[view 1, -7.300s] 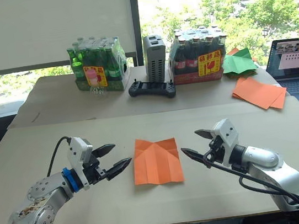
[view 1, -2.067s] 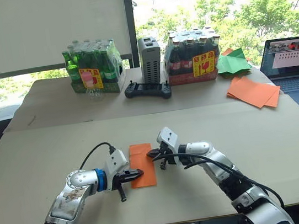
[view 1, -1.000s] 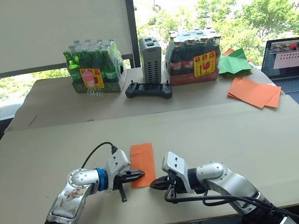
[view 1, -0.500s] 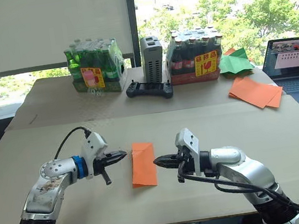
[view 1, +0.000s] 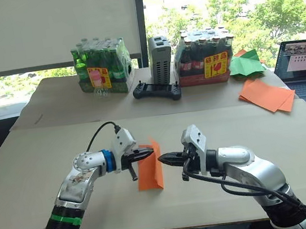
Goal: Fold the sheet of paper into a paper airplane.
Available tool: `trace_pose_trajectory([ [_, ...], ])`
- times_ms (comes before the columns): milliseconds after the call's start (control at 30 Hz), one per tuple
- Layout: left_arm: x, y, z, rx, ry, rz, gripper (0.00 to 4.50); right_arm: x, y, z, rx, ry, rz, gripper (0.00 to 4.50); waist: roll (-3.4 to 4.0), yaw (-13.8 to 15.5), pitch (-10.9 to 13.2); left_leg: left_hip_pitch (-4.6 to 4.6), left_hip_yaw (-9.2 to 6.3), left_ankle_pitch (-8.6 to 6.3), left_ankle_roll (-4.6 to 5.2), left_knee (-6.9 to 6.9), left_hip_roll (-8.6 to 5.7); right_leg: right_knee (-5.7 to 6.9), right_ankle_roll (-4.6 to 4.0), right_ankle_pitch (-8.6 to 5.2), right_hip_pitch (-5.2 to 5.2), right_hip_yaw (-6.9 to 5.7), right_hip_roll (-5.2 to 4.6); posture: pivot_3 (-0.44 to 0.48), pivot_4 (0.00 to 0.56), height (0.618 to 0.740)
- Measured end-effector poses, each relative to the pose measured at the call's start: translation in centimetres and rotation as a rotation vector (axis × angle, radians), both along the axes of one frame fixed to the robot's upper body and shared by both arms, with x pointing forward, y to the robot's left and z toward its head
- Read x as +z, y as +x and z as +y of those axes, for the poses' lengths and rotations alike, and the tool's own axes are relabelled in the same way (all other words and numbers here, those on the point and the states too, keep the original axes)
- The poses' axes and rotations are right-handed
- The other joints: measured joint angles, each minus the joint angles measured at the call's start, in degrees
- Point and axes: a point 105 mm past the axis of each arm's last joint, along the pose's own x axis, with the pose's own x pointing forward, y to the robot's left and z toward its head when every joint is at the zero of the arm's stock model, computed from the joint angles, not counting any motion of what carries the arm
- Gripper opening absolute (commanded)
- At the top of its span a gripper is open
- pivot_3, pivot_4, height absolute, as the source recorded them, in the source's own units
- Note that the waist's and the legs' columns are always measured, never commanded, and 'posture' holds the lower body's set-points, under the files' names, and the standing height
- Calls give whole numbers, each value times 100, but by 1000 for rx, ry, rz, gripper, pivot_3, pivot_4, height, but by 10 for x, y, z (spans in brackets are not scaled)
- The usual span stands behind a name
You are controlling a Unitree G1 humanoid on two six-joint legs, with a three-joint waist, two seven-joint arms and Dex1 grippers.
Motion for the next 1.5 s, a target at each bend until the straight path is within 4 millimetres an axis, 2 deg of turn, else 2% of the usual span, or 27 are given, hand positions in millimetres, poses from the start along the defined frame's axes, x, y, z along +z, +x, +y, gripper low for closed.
trace_pose_trajectory([
  [100, -1, -6, -17, -57, -12, 14, 0, 15, 8, -1, -33, 28, -43, 45, 0, -40, 0, 3, -1, 0, 1, -2, 4, 4, -1, 0, -1, 0, 4, 0, 150, 733],
  [233, -8, -9, -19, -67, 1, 34, 0, 21, 17, -1, -75, 44, -56, 45, 0, -35, 0, 5, -3, 0, 1, -2, 8, 8, -2, 1, -1, 0, 8, 0, 150, 733],
  [433, -16, -10, -14, -50, 12, 59, 0, -4, 24, 4, -110, -64, -21, 45, 0, -25, 0, 2, 1, 0, 1, -2, 2, 2, -1, 0, -3, 2, 1, 0, 150, 733],
  [567, -19, -10, -9, -36, 22, 69, 0, -29, 30, -2, -145, -171, 16, 45, 0, -14, 0, 2, -1, 0, 1, -2, 2, 2, -1, 0, -3, 1, 2, 0, 150, 733],
  [700, -21, -12, -6, -31, 31, 70, 0, -32, 32, -1, -155, -187, 13, 45, 0, -24, 0, 2, -1, 0, 1, -2, 2, 3, -1, 0, -3, 1, 2, 0, 150, 733],
  [867, -41, -15, 16, 23, 96, 117, 0, -44, 35, -14, -193, -254, 23, 45, 0, -15, 0, 3, -1, 0, 1, -2, 2, 3, -1, 0, -2, 1, 2, 0, 150, 733],
  [1000, -57, -13, 34, 75, 155, 134, 0, -63, 33, -30, -241, -306, 61, 45, 0, -8, 0, 1, 1, 0, 1, -2, 1, -1, -1, 0, -2, 1, -1, 0, 150, 733],
  [1133, -61, -10, 41, 93, 189, 100, 0, -65, 33, -35, -272, -311, 53, 45, 1, -4, -1, 10, 1, 0, 1, -2, 1, 0, 0, 0, 9, 0, 0, 0, 150, 733],
  [1467, -63, -11, 42, 99, 187, 82, 0, -67, 32, -38, -319, -292, 38, 45, 0, -7, -6, 15, 0, 0, 1, -1, 2, 3, 0, 0, 15, 0, 1, 0, 150, 733],
  [1500, -63, -11, 42, 99, 187, 81, 0, -67, 33, -38, -328, -280, 41, 304, 0, -8, -6, 15, 1, 0, 1, -1, 2, 4, 0, 0, 14, 0, 1, 0, 150, 733],
])
